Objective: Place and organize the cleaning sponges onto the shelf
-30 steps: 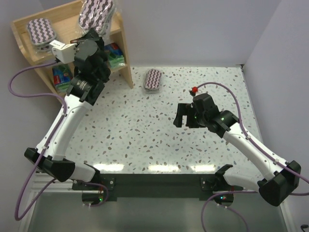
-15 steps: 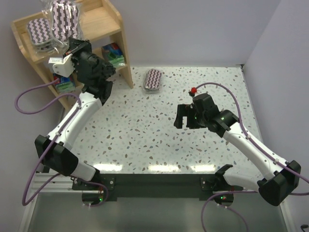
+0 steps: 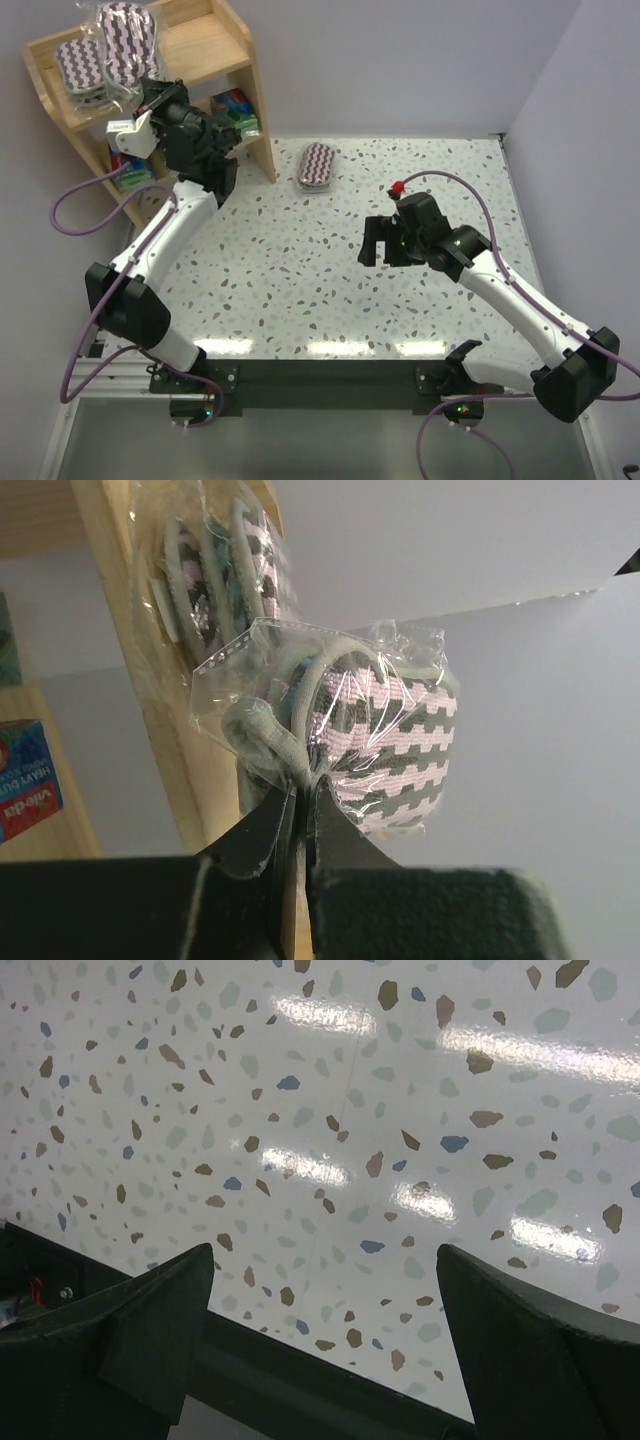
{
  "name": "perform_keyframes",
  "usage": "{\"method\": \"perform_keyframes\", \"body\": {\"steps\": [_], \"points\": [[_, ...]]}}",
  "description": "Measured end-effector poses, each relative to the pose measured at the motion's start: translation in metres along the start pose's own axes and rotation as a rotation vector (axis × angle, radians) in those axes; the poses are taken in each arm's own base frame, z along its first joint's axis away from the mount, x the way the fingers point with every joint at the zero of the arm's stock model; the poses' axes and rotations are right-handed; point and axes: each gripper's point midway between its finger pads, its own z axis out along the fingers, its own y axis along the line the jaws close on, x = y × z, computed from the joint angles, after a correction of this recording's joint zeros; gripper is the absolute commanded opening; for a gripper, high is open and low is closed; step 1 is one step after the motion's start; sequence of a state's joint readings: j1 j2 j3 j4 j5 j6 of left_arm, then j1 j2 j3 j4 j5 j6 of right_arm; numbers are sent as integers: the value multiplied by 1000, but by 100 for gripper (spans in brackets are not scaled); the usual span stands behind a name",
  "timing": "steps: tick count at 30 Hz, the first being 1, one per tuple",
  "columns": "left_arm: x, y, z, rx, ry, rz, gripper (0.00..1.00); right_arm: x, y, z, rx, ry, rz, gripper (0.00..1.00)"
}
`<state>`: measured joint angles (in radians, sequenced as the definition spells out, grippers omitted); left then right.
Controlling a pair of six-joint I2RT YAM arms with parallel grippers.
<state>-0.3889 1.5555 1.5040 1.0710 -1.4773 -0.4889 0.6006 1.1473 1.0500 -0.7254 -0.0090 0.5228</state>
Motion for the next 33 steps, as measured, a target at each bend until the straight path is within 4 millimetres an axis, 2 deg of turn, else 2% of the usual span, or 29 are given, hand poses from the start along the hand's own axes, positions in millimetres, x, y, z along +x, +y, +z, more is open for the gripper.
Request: {"method": "perform_keyframes", "body": {"steps": [8, 13, 17, 20, 23, 26, 27, 29, 30, 33], "points": [[16, -33, 0, 32, 55, -85, 0, 2, 1, 3, -6, 14, 1, 96], [33, -43, 0, 48, 106, -139, 0, 2, 1, 3, -7, 14, 0, 96], [64, -41, 4, 41, 182, -155, 1, 2, 1, 3, -6, 15, 1, 96], [82, -25, 15, 9, 222, -141, 3, 6, -1, 5, -3, 22, 1, 96], [89, -7, 22, -22, 233, -103, 10, 10, -3, 7, 4, 34, 2, 96], [92, -2, 23, -35, 244, -103, 14, 13, -4, 8, 4, 42, 3, 96], [92, -1, 23, -37, 248, -103, 22, 14, -4, 9, 2, 44, 4, 96], [93, -2, 22, -38, 258, -109, 30, 15, -2, 9, -5, 49, 7, 96], [94, -2, 22, -38, 261, -113, 39, 15, -2, 9, -9, 50, 9, 96], [94, -4, 21, -36, 264, -121, 51, 15, -1, 9, -12, 50, 9, 96]]}}
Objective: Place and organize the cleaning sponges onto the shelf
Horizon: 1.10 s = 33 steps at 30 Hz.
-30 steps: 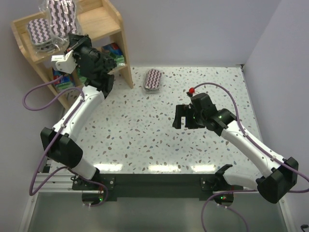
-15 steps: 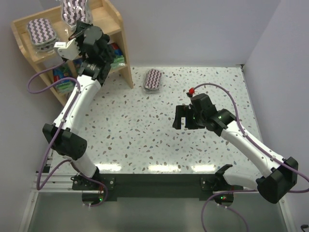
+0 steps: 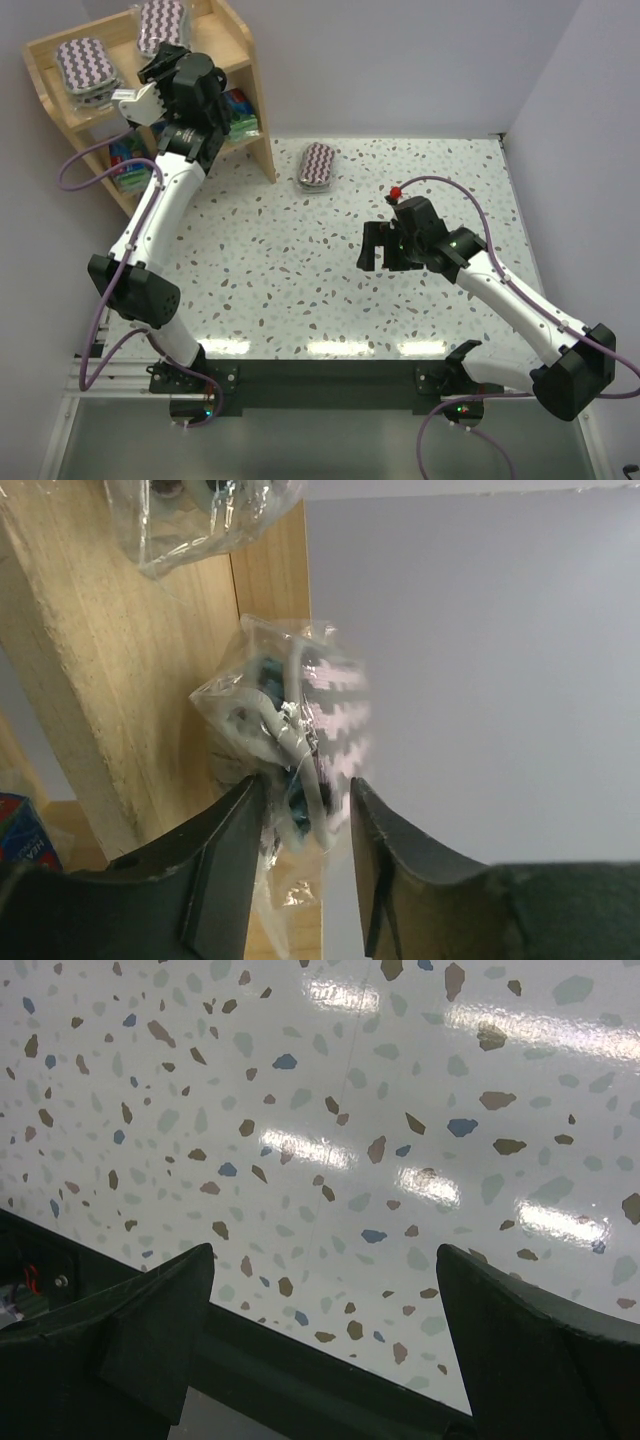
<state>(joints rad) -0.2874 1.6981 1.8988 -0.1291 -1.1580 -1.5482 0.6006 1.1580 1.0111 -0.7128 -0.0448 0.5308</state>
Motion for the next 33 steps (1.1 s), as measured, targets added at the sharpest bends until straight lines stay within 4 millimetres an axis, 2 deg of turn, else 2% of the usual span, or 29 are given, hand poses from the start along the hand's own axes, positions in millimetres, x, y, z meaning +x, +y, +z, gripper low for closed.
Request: {"method": "perform_keyframes", "body": {"steps": [3, 7, 12, 18, 21, 27, 30, 33], "points": [[-1, -3, 0, 7, -3, 6, 60, 0, 0, 0, 0, -1, 0, 96], [-3, -11, -4, 38, -5, 10, 65, 0, 0, 0, -2, 0, 0, 96], [-1, -28, -19, 109, 26, 42, 65, 0, 0, 0, -3, 0, 0, 96], [8, -55, -39, 223, 130, 89, 57, 0, 1, 0, -3, -1, 0, 96], [18, -68, -46, 298, 203, 110, 55, -1, 1, 1, -6, -5, 0, 96], [57, -88, -65, 460, 391, 190, 55, -5, 3, 2, -15, -19, 3, 96], [74, -84, -71, 507, 471, 242, 55, -4, 3, 3, -15, -20, 4, 96], [80, -73, -67, 511, 513, 286, 54, -1, 1, 5, -12, -15, 4, 96]]}}
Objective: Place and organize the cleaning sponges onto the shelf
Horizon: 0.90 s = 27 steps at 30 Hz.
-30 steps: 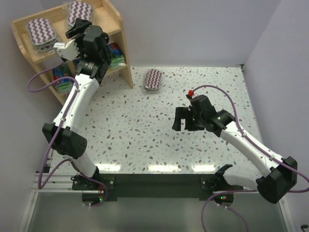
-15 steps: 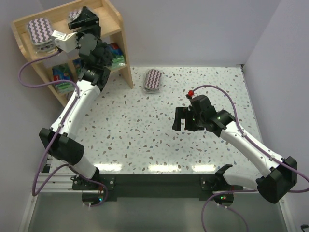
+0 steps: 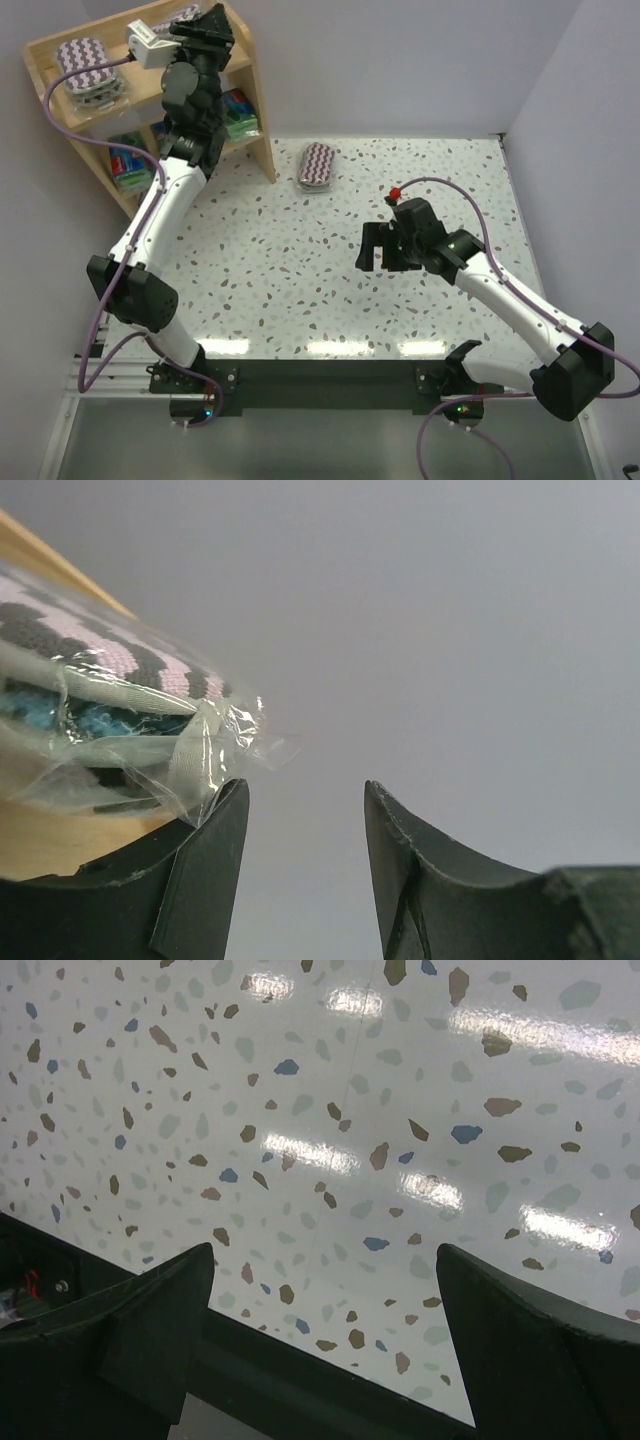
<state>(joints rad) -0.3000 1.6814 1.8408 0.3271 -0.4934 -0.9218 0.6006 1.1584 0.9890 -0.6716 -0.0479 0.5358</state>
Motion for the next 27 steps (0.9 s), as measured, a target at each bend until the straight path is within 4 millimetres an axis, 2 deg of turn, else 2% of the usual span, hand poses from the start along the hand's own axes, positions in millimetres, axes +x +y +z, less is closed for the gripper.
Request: {"method": "perform_keyframes", "body": {"steps": [6, 8, 10, 12, 16, 20, 24, 27], "points": [[-9, 61, 1, -97, 27, 70, 51, 8, -6, 5, 12, 19, 1, 96], [-15, 74, 4, -119, 32, 80, 50, 9, -6, 5, 13, 21, 1, 96], [-20, 80, 7, -120, 42, 81, 50, 9, -6, 5, 12, 19, 1, 96], [-19, 79, 8, -104, 63, 73, 50, 9, -6, 5, 12, 19, 1, 96], [-5, 68, 4, -47, 149, 53, 53, 8, -5, 6, 10, 16, 1, 96], [4, 57, -5, -13, 226, 29, 60, 8, -6, 6, 12, 15, 0, 96], [-8, 50, -25, -22, 235, 16, 65, 10, -7, 7, 14, 20, 1, 96], [-29, 30, -39, 4, 215, 9, 67, 11, -7, 8, 14, 22, 1, 96]]}}
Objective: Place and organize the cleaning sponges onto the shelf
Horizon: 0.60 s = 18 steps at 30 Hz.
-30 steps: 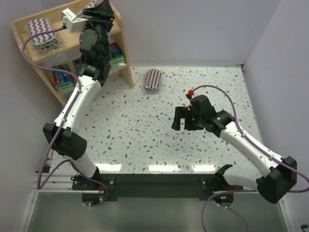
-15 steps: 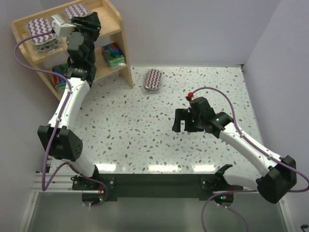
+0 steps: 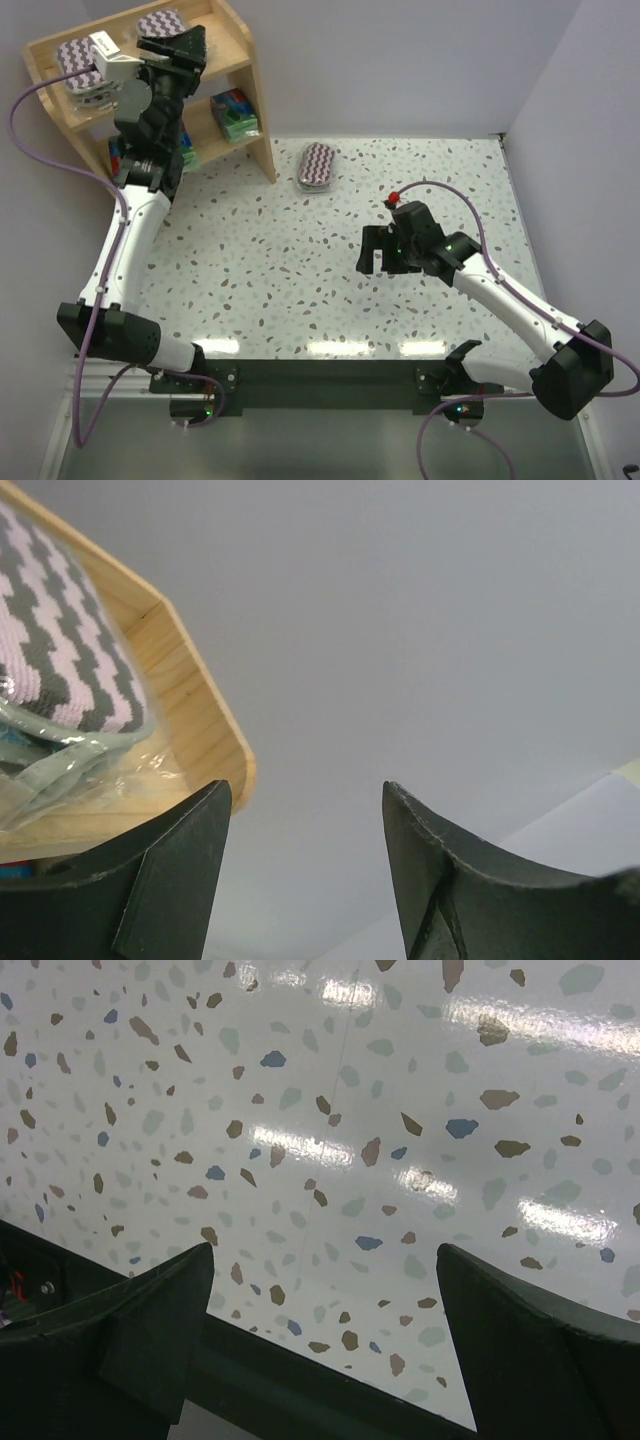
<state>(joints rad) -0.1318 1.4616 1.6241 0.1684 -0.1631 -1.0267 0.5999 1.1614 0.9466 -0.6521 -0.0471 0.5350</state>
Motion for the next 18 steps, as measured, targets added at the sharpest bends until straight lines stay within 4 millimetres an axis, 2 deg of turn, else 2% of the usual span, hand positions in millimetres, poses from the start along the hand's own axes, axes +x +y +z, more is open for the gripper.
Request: {"method": "perform_keyframes", "body": {"steps": [4, 7, 8, 9, 10, 15, 18], "points": [[-19, -30, -18, 69, -19, 16, 67, -1, 1, 3, -1, -2, 0, 97], [-25, -39, -23, 85, -15, 61, 43, -1, 1, 4, -2, -3, 1, 97], [-26, -40, -23, 81, -15, 85, 20, -1, 1, 4, -2, -3, 1, 97], [-28, -40, -22, 71, -15, 108, 7, -1, 0, 4, -1, -2, 1, 97], [-31, -40, -22, 57, -18, 140, 0, -1, 0, 4, -2, -3, 1, 97], [-54, -52, -3, -10, -34, 267, 0, 2, -2, 7, 1, 2, 0, 96], [-56, -38, -3, -78, -32, 318, 0, 2, -2, 7, 1, 2, 0, 96]]}}
